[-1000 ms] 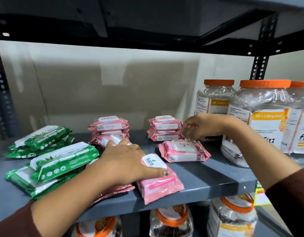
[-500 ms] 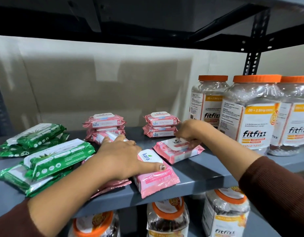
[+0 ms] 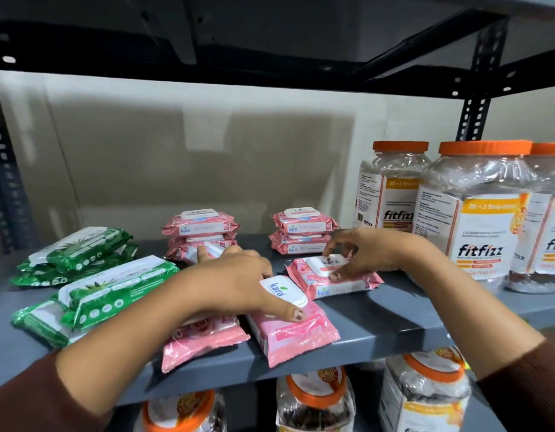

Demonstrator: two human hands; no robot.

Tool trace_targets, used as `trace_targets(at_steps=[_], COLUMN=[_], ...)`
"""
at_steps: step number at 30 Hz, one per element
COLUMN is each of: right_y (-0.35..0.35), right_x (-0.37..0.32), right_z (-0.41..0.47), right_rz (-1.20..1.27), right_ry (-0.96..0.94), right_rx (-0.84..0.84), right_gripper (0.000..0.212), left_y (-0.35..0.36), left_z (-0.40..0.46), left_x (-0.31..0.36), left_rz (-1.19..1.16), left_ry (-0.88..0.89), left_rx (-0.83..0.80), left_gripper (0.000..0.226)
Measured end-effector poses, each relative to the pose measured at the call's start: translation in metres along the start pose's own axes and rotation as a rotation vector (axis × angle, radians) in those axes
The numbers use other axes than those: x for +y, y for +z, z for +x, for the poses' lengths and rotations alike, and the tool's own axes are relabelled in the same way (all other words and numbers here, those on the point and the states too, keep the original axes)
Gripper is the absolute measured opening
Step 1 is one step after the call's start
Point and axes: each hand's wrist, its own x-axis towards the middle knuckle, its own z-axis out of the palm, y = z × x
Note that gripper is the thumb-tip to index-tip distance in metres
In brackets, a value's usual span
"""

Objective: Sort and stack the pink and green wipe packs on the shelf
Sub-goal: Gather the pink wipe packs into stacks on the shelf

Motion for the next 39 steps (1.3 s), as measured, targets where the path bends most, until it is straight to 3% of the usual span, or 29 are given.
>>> trace_targets(at_steps=[6, 11, 14, 17, 19, 22, 26, 29, 32, 33, 36, 39], right_y=[0.017, 0.024, 0.024, 0.027, 0.029, 0.033, 0.054, 0.068, 0.072, 0.073, 0.073, 0.075], right_x=[0.012, 0.019, 0.019, 0.022, 0.030, 0.042, 0.053, 0.054, 0.052, 0.053, 0.052, 0.047], right_z=[-0.008, -0.014, -0.019, -0.020, -0.022, -0.034, -0.035, -0.032, -0.031, -0.028, -0.018, -0.011], right_rz=[0.111, 0.145, 0.149, 0.166, 0.368, 0.919, 1.361, 1.498, 1.554, 1.555, 1.539, 1.459], right_ry=[-0.036, -0.074, -0.103, -0.114, -0.104, -0.119, 0.015, 0.015, 0.029, 0.036, 0.029, -0.025], right_rx=[0.124, 0.154, 0.174, 0.171, 0.121, 0.121, 0.318, 0.394, 0.538, 0.579, 0.633, 0.594], right_gripper=[0.052, 0.046, 0.046, 0.051, 0.057, 0.064, 0.059, 0.042, 0.028, 0.027, 0.037, 0.055], left_y=[0.005, -0.014, -0.043, -0.072, -0.084, -0.083, -0.067, -0.061, -0.060, -0.059, -0.054, -0.049], left_z=[-0.002, -0.017, -0.017, -0.001, 0.021, 0.057, 0.083, 0.082, 0.075, 0.071, 0.059, 0.056], left_x=[0.016, 0.024, 0.024, 0.027, 0.033, 0.045, 0.057, 0.053, 0.043, 0.039, 0.030, 0.028], left_rz=[-0.019, -0.059, -0.123, 0.044, 0.230, 0.381, 0.435, 0.256, -0.061, -0.126, -0.040, 0.029], left_ry=[0.013, 0.126, 0.256, 0.489, 0.602, 0.670, 0.538, 0.444, 0.325, 0.275, 0.091, -0.053], left_rx=[0.264, 0.314, 0.289, 0.276, 0.268, 0.146, -0.072, -0.015, 0.075, 0.092, 0.105, 0.105], left_gripper=[0.060, 0.057, 0.058, 0.061, 0.065, 0.079, 0.095, 0.089, 0.062, 0.056, 0.078, 0.059])
